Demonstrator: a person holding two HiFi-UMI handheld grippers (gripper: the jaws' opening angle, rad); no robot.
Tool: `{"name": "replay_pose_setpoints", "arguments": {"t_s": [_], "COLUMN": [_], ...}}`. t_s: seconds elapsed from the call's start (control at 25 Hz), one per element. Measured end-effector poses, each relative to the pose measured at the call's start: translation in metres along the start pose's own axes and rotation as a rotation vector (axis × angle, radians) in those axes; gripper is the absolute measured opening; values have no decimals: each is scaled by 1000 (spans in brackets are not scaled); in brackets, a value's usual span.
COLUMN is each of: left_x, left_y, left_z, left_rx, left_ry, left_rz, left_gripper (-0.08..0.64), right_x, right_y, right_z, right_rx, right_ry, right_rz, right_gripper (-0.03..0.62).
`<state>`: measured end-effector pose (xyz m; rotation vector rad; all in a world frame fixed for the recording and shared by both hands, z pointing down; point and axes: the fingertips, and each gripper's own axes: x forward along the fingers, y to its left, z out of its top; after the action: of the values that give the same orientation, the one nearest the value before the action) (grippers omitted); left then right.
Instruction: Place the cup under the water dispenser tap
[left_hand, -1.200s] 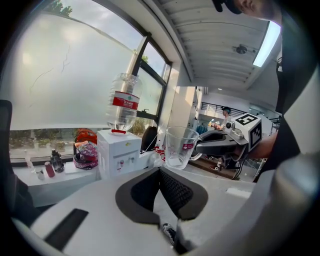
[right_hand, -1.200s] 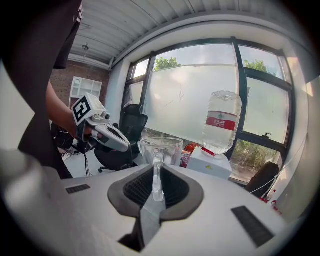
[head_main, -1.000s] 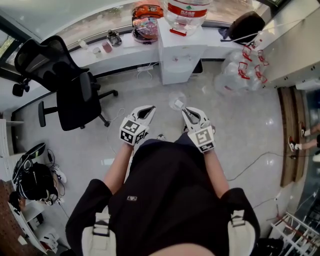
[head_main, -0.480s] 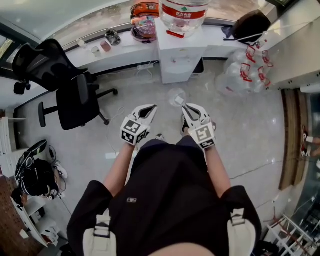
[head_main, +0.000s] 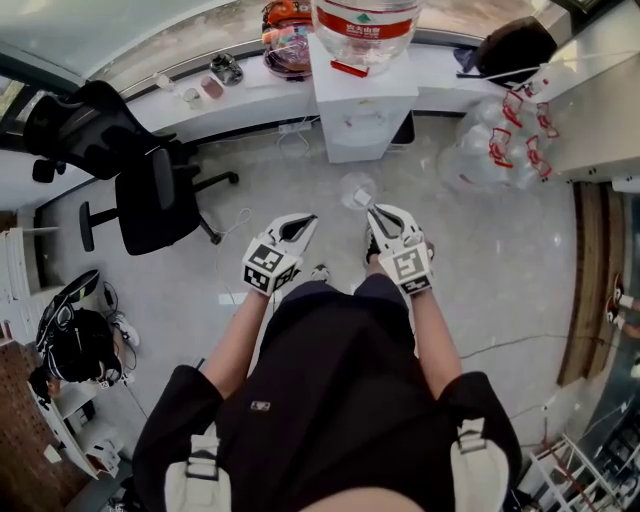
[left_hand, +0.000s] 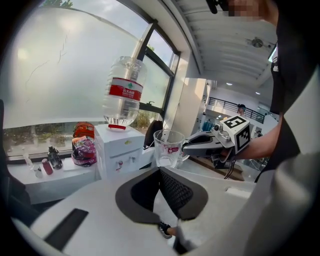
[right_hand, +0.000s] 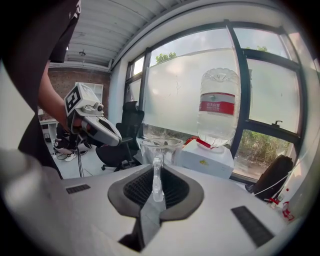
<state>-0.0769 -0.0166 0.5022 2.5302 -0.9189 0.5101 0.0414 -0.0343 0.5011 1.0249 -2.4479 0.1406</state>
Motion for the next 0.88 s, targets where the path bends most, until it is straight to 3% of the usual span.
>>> {"name": "replay_pose_setpoints", "arguments": {"t_s": [0.88], "left_x": [63], "left_y": [-8], "left_z": [12], "left_rx": [-37], "left_ry": [60], "left_rz": [-42], "left_gripper": [-2], "right_x": [50], "right_y": [-63], "right_z": [-43], "right_rx": [27], "right_ry": [21], "right_rz": [49], "right_gripper": [23]}}
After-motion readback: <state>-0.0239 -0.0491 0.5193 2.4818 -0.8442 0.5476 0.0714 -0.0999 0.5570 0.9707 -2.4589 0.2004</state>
